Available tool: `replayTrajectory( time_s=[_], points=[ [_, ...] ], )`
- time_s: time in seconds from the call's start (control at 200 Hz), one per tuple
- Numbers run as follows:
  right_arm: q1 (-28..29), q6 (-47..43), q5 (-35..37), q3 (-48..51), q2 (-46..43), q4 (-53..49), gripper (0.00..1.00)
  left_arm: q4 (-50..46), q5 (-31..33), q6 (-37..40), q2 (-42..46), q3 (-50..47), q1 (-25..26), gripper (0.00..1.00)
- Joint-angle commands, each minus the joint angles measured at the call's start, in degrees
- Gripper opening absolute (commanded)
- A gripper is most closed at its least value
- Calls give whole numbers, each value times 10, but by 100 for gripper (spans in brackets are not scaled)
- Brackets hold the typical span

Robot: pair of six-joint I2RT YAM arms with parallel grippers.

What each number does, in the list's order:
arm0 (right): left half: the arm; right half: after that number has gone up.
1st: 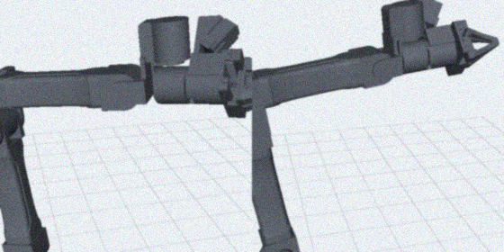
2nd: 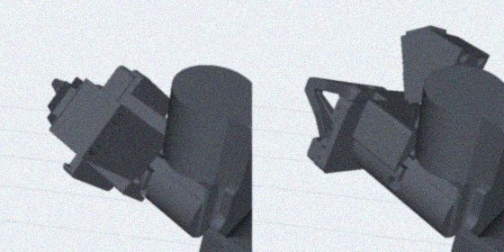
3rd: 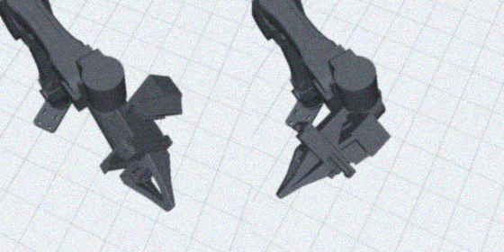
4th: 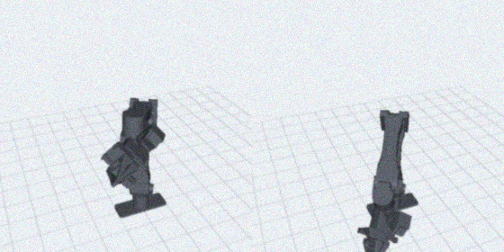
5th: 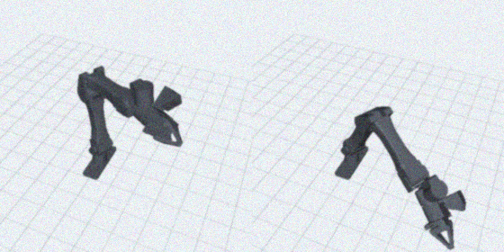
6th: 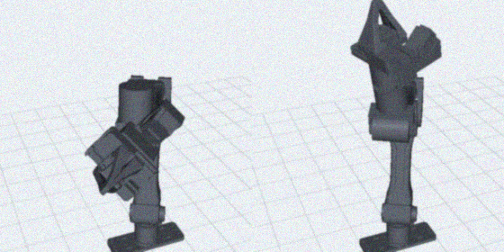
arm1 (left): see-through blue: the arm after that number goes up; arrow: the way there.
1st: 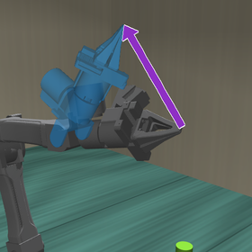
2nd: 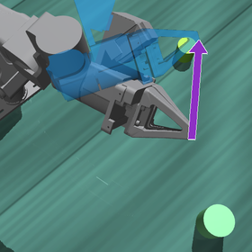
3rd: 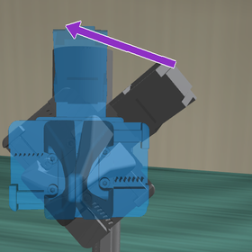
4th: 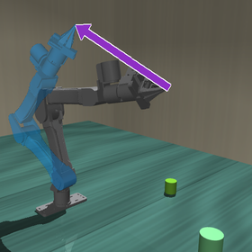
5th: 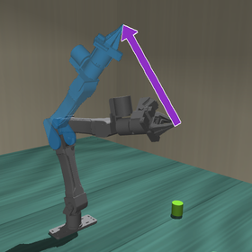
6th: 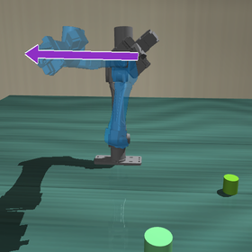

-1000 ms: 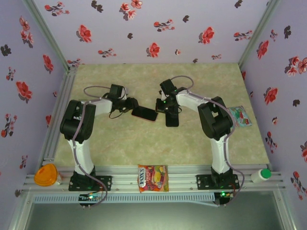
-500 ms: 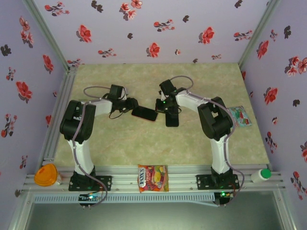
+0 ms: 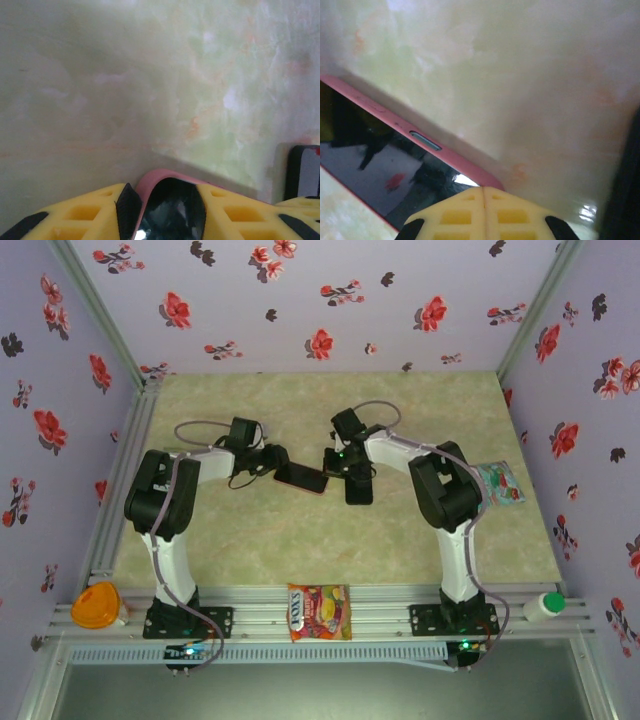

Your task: Put the phone into the phone case

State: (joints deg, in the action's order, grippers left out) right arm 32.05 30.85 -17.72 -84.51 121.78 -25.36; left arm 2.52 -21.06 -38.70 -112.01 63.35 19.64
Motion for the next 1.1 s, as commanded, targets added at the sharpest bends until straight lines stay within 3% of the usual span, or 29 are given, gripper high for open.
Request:
replayTrajectory(
  time_s=[0.0, 0.34, 0.595, 0.74, 0.955, 1.095],
  points=[
    [30, 12, 36, 59, 109, -45, 0, -6, -9, -9, 9, -5, 14, 41],
    [34, 35, 16, 85, 89, -17, 0, -11, -6, -9, 3, 1, 18, 41],
    [34, 91, 3, 155, 16, 59, 0, -8, -3, -7, -3, 17, 21, 41],
    [34, 87, 4, 154, -23, 67, 0, -9, 33, -7, 28, 4, 20, 41],
    [27, 46, -42, 83, -48, 49, 22, 6, 99, -33, 122, -61, 12, 40],
    [25, 19, -66, 34, -58, 37, 25, 6, 109, -50, 187, -114, 10, 40]
  ],
)
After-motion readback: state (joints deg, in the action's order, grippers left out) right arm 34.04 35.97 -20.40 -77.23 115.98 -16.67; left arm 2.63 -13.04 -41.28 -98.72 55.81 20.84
